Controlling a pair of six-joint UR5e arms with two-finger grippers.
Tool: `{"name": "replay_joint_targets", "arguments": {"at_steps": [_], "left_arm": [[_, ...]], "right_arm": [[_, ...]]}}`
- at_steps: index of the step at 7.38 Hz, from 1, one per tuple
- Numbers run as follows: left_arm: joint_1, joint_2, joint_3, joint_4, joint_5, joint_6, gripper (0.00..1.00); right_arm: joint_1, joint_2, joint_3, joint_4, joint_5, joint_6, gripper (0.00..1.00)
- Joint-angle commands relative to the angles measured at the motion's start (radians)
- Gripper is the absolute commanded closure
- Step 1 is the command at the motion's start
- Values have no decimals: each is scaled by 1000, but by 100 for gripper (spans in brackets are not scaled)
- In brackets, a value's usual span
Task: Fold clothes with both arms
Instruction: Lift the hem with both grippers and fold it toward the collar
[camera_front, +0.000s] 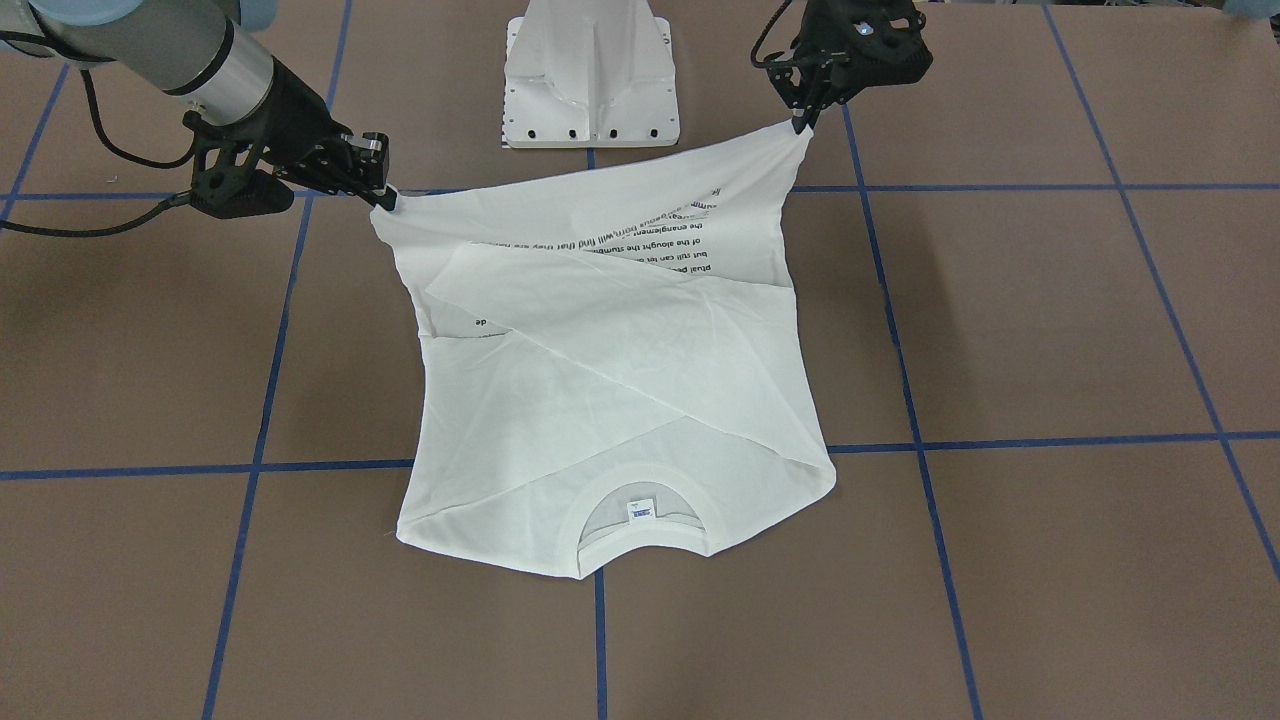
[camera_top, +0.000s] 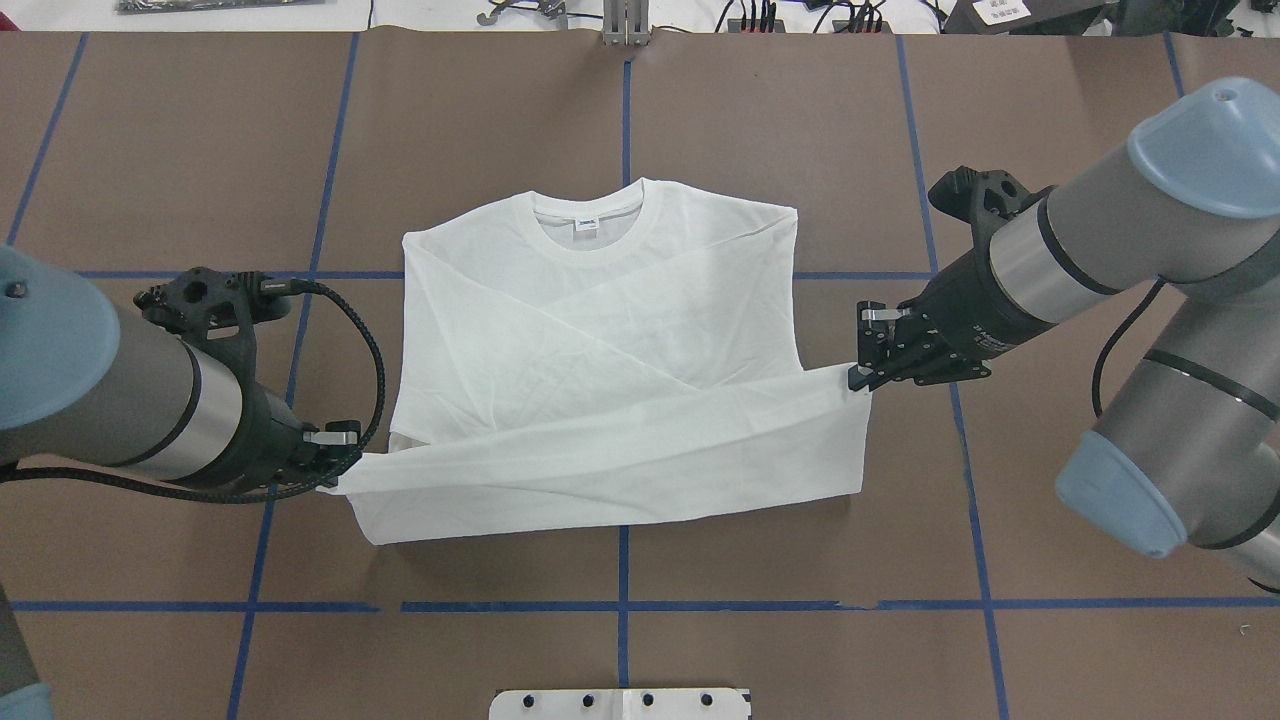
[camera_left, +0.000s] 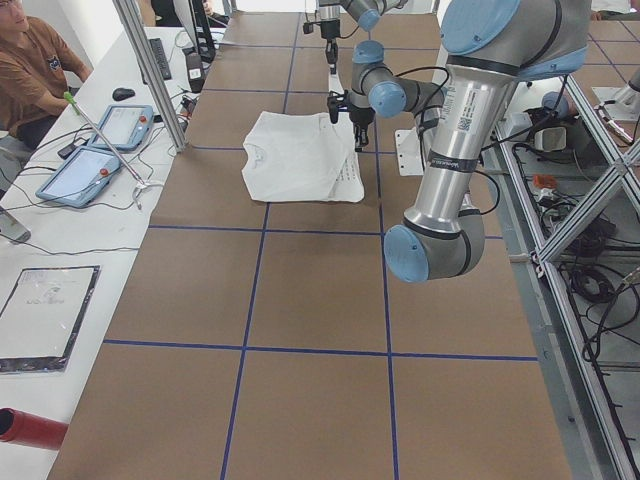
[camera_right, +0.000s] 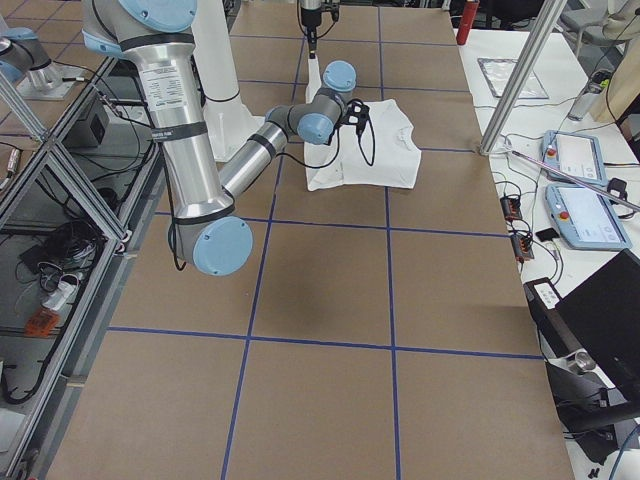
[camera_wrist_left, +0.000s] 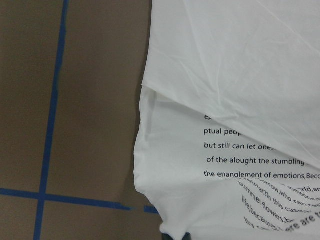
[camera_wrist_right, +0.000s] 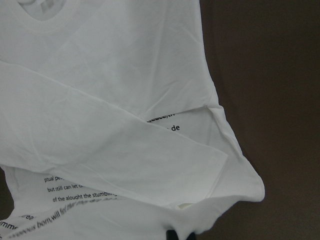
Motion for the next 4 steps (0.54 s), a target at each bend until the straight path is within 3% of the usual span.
{"name": "replay_joint_targets", "arguments": {"at_steps": [1,4], "left_arm": [[-31,-25,67,-22,-8,13,100],[-132,-96,277,-140,-8,42,100]], "right_arm": [[28,33,-51,-3,-1,-10,100],[32,73,-89,-5,-5,-10,100]]}}
